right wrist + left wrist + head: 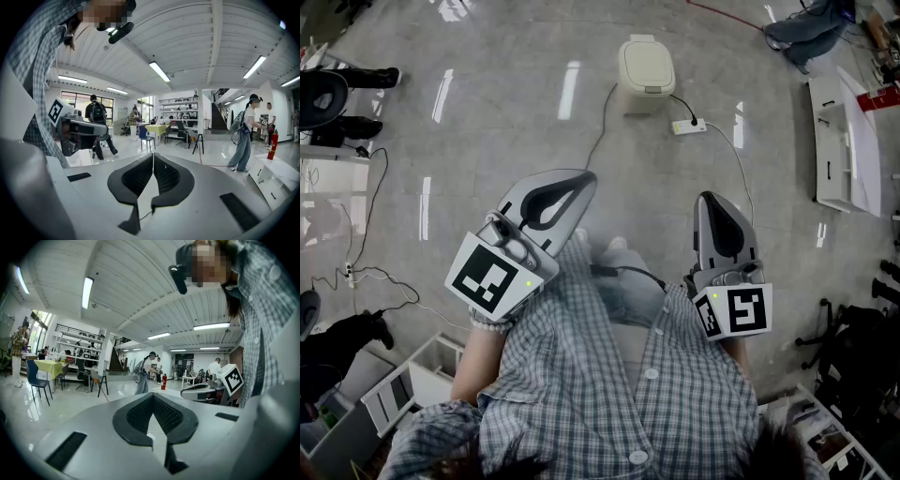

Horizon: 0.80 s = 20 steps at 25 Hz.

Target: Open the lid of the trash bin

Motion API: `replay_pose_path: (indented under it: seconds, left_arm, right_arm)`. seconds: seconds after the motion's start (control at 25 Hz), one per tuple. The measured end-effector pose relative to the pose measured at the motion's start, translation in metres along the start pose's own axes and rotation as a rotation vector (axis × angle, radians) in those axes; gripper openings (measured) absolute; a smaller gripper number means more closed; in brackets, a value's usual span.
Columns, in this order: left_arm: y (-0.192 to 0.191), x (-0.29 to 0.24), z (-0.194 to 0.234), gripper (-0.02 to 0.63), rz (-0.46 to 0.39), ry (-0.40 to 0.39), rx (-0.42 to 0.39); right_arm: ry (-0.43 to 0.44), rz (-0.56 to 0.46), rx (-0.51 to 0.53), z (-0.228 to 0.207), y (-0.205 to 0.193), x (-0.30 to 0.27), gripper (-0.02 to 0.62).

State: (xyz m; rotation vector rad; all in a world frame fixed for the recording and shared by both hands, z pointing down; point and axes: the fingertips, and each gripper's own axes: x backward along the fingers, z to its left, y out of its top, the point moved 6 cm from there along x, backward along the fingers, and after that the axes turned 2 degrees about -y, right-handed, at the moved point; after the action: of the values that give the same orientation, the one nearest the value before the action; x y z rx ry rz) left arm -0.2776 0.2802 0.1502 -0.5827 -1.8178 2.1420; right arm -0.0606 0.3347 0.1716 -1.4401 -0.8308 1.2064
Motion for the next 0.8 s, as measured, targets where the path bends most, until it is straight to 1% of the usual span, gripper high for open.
replay_pose_path:
  seconds: [0.12, 0.48, 0.64, 0.8]
  left_arm:
    - [-0.002, 0.000, -0.004, -0.002, 0.014, 0.010, 0.010]
    - [-0.001, -0.010, -0.012, -0.002, -0.003, 0.018, -0.006]
    - [-0.002, -0.012, -0.019, -0.002, -0.008, 0.029, -0.009]
    - [-0.001, -0.015, -0.027, -0.002, -0.022, 0.038, -0.019]
  right_arm:
    - [0.015, -0.005, 0.010, -0.001, -0.001, 0.001, 0.022]
    - [0.036, -0.022, 0.015, -0.008, -0.001, 0.005, 0.023]
    - [0.033, -0.036, 0.006, -0.014, -0.003, 0.011, 0.023]
    - [0.010, -0.062, 0.014, -0.020, -0.004, 0.019, 0.022]
